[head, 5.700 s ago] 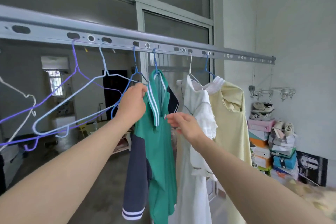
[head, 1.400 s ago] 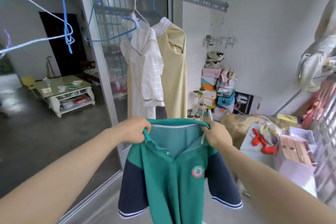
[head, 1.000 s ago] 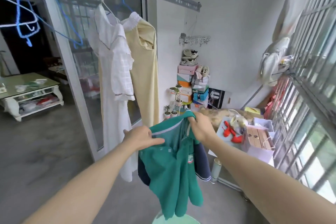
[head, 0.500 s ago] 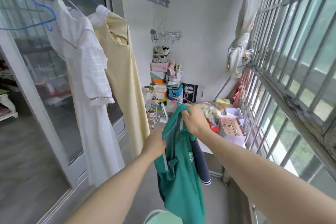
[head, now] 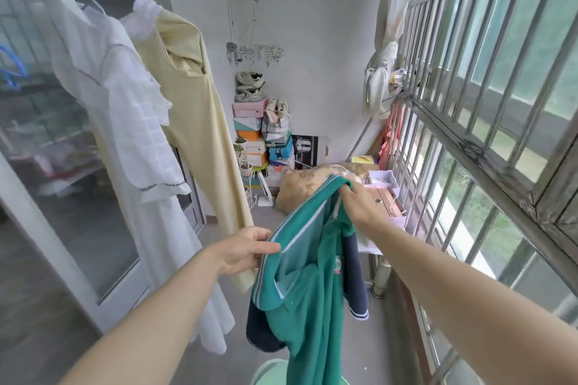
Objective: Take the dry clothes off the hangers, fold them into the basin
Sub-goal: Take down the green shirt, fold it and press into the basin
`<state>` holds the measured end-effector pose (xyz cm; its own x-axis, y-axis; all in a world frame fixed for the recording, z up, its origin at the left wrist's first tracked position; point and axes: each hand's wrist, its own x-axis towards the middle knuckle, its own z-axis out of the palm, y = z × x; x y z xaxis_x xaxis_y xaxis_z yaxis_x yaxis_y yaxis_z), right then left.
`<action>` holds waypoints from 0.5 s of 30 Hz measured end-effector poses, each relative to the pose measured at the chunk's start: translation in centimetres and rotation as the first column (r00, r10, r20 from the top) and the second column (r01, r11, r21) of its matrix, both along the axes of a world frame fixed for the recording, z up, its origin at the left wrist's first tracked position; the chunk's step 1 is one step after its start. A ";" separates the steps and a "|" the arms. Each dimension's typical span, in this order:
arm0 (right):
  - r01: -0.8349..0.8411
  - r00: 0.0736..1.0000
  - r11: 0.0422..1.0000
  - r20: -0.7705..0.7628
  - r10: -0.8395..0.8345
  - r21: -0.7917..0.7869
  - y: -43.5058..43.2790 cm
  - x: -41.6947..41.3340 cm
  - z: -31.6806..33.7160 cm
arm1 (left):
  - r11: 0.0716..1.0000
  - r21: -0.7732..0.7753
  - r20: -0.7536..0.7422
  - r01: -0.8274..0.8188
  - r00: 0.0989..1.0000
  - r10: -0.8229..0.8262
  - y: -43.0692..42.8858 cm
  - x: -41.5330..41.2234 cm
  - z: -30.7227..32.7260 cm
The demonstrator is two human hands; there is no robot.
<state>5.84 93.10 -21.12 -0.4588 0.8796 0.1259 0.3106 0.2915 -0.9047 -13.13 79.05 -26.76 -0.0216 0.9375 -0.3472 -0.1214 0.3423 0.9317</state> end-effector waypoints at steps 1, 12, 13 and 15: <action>0.000 1.000 1.000 0.014 0.000 0.010 -0.1 -0.1 0.1 | 1.000 0.003 0.024 -0.007 1.000 0.007 0.0 -0.2 -0.2; 0.102 0.994 0.993 0.029 -0.104 0.053 0.7 -1.1 0.6 | 0.962 -0.063 0.152 -0.265 0.950 0.272 1.3 0.9 -0.6; 0.095 0.995 0.994 0.036 -0.097 0.055 0.5 -1.2 0.7 | 0.973 -0.071 0.103 -0.219 0.969 0.226 1.3 1.1 -0.7; 0.091 0.995 0.994 0.047 -0.093 0.059 0.3 -1.5 0.8 | 0.992 -0.037 -0.009 -0.124 0.992 0.123 1.4 1.3 -1.1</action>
<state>4.32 93.37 -20.28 -0.3831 0.9105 0.1556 0.3828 0.3098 -0.8703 -11.79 80.49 -27.83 -0.1390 0.9138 -0.3817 -0.1586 0.3599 0.9194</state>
